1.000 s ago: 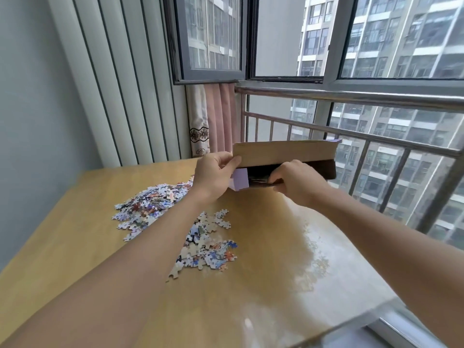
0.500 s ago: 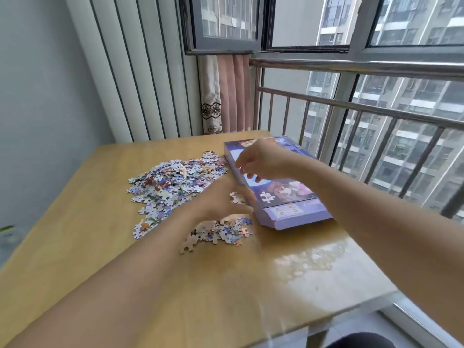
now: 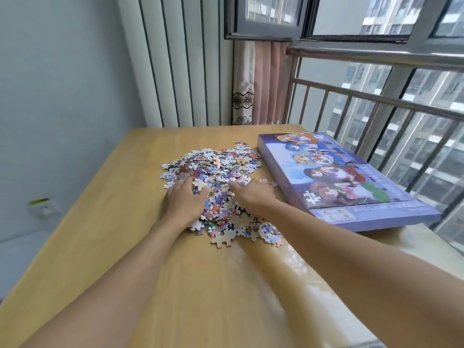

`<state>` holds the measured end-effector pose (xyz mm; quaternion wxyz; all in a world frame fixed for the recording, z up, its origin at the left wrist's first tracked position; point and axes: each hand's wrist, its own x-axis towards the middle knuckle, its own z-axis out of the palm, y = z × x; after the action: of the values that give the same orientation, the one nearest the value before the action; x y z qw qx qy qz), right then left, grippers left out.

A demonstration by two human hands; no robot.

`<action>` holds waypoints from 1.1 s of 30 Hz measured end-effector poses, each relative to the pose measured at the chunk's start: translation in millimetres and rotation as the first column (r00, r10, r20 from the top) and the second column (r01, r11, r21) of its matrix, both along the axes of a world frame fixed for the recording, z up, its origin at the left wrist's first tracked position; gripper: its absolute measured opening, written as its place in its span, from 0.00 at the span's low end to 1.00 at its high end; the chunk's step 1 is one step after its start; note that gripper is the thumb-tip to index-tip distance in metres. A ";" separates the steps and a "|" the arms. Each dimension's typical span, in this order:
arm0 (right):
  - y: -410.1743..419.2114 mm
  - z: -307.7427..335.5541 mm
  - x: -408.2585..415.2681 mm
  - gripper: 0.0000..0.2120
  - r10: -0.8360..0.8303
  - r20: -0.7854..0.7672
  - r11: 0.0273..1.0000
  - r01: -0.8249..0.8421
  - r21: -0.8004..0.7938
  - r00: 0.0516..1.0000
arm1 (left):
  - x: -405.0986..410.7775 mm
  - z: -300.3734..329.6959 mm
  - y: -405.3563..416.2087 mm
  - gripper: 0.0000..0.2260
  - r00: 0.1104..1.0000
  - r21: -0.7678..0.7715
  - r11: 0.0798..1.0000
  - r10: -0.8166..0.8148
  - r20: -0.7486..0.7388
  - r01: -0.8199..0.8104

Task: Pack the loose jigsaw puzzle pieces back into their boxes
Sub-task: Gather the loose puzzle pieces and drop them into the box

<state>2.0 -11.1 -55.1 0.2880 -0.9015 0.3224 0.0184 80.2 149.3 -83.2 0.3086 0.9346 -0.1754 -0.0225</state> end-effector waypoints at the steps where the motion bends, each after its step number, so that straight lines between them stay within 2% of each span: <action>1: 1.2 1.4 2.3 0.30 0.046 0.051 0.999 -0.047 0.025 0.998 | 2.1 -2.0 1.8 0.31 1.000 -0.046 0.999 -0.008 0.016 0.008; 3: -0.5 8.8 8.6 0.20 0.063 0.139 0.998 -0.063 -0.003 0.988 | 6.6 -3.2 6.5 0.25 0.999 -0.141 0.990 0.005 0.045 0.002; 5: -12.1 17.9 16.0 0.19 0.048 0.193 0.996 -0.033 -0.078 0.980 | 11.7 -3.9 12.1 0.21 0.998 -0.219 0.976 0.025 0.057 -0.012; 6: -18.0 19.3 20.5 0.23 0.035 0.184 0.994 -0.016 -0.107 0.982 | 14.5 -4.6 15.0 0.19 0.998 -0.258 0.966 0.018 0.056 -0.003; 8: -28.5 18.8 27.8 0.38 -0.001 0.091 0.987 0.015 -0.157 0.996 | 21.1 -6.6 20.7 0.17 0.999 -0.332 0.943 -0.003 0.047 0.018; 11: -23.5 15.9 35.4 0.55 0.037 -0.086 0.994 -0.045 -0.098 0.996 | 29.8 -4.4 24.9 0.15 1.000 -0.378 0.926 -0.010 0.020 0.017; 13: -9.8 23.0 35.0 0.56 0.107 -0.049 0.994 -0.107 0.004 0.993 | 32.9 -2.1 24.9 0.13 1.000 -0.435 0.901 0.009 -0.002 -0.009; 15: -0.7 29.5 35.1 0.55 0.238 -0.031 0.970 -0.236 0.066 0.971 | 33.7 -1.2 24.1 0.10 0.999 -0.503 0.862 0.044 -0.030 -0.054; 17: 6.3 39.6 27.2 0.60 0.389 -0.146 0.921 -0.387 0.043 0.910 | 32.1 -1.0 24.0 0.11 0.998 -0.517 0.854 0.052 -0.037 -0.064; 19: 9.2 45.6 22.7 0.63 0.457 -0.234 0.883 -0.468 0.008 0.858 | 30.0 -0.5 24.7 0.11 0.999 -0.510 0.859 0.036 -0.029 -0.045; 21: 12.3 48.2 19.8 0.62 0.463 -0.236 0.878 -0.478 -0.006 0.854 | 25.5 0.9 24.6 0.10 0.999 -0.496 0.868 0.026 -0.018 -0.032; 26: 10.8 43.5 19.0 0.42 0.407 -0.109 0.909 -0.413 -0.045 0.907 | 7.4 -2.8 21.8 0.11 0.996 -0.414 0.908 -0.043 0.074 0.070; 29: 4.7 37.8 15.9 0.33 0.359 -0.006 0.933 -0.359 -0.040 0.933 | 1.0 -4.3 22.7 0.11 0.990 -0.383 0.918 -0.058 0.126 0.103; 31: 0.9 34.2 12.7 0.31 0.335 0.081 0.942 -0.336 -0.001 0.939 | -1.7 -1.9 23.6 0.10 0.987 -0.380 0.916 -0.076 0.145 0.126; 33: -1.7 31.6 9.9 0.34 0.311 0.159 0.949 -0.316 0.002 0.937 | -4.0 0.2 24.8 0.09 0.981 -0.363 0.916 -0.119 0.156 0.169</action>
<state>11.9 -12.9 -23.5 0.3182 -0.9360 0.1509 -0.0024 76.2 174.2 -82.9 0.4668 0.8423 -0.2647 0.0500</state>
